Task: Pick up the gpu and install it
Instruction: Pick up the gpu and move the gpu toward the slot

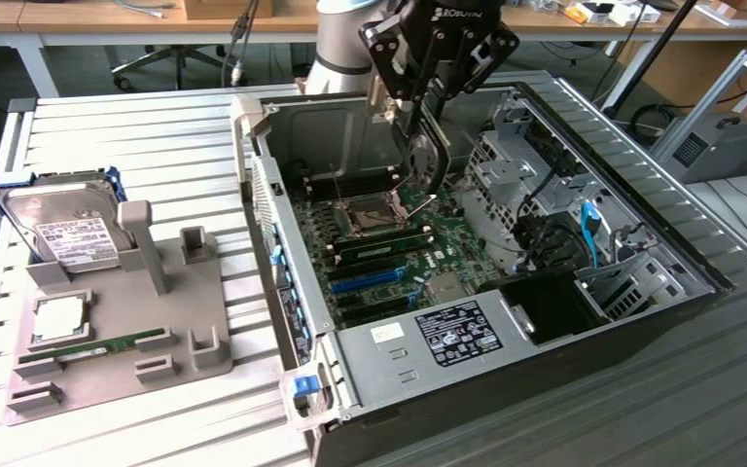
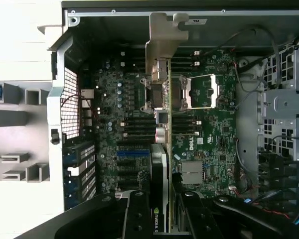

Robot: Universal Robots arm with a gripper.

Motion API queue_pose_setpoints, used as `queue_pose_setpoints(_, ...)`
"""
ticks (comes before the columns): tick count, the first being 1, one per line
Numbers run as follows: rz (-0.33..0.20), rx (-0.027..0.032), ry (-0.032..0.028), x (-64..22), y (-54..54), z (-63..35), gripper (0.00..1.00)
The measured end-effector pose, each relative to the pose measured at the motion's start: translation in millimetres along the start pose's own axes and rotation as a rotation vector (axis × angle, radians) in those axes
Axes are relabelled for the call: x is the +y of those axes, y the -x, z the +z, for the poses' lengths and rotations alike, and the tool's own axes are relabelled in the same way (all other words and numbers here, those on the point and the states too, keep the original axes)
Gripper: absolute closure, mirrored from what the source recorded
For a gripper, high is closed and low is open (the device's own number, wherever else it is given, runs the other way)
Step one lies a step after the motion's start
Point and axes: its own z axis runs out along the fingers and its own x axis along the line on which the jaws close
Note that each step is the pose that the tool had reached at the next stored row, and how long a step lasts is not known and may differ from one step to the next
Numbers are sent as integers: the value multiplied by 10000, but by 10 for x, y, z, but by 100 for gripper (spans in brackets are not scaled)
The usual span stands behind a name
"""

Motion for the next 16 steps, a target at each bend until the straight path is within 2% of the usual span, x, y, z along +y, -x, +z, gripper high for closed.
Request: queue_pose_setpoints(16,-1,0,-1,8,352,9,73)
